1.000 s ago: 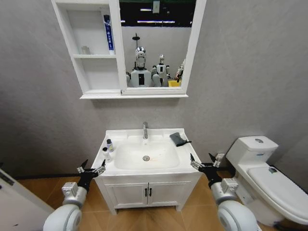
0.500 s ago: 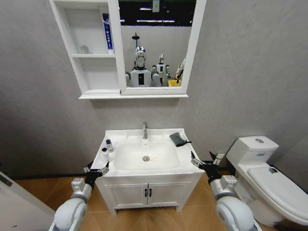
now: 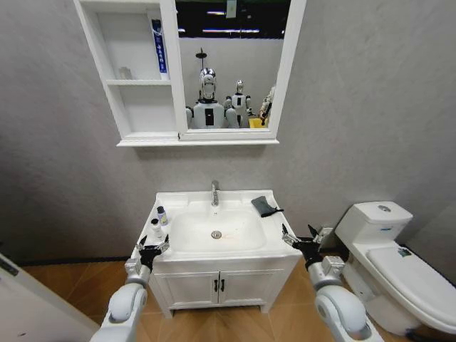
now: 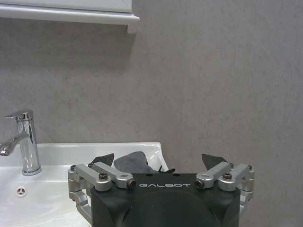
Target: Move facial cleanser and shampoo from washbasin to cabinet, then wipe washbasin with towel.
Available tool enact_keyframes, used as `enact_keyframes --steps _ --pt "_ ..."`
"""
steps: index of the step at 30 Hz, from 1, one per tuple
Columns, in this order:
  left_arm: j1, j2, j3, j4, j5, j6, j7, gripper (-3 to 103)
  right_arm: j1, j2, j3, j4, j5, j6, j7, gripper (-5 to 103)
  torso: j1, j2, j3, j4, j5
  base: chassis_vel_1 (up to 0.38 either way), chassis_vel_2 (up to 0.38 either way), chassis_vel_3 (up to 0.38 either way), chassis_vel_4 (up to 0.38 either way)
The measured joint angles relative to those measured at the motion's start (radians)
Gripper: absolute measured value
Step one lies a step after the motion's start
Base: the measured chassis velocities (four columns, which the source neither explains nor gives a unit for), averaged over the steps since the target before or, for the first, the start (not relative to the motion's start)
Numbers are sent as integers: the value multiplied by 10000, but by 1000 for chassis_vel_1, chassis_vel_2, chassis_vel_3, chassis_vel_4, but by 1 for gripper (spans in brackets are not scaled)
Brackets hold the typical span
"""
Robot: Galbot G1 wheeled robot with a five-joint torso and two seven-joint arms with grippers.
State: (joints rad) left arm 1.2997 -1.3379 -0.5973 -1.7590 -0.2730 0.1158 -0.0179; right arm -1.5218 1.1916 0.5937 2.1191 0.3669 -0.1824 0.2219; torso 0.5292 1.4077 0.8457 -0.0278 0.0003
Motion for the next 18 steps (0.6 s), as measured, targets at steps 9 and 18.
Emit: enact_keyframes --steps 9,18 --pt "-771 58 44 668 -6 27 -120 100 119 -112 42 -230 37 53 -46 100 -1 0 0 0 -1 0 0 0 0" --pt "-792 101 106 775 76 187 -223 87 258 -159 28 -416 39 58 -24 100 -1 0 -1 1 -2 0 0 0 0"
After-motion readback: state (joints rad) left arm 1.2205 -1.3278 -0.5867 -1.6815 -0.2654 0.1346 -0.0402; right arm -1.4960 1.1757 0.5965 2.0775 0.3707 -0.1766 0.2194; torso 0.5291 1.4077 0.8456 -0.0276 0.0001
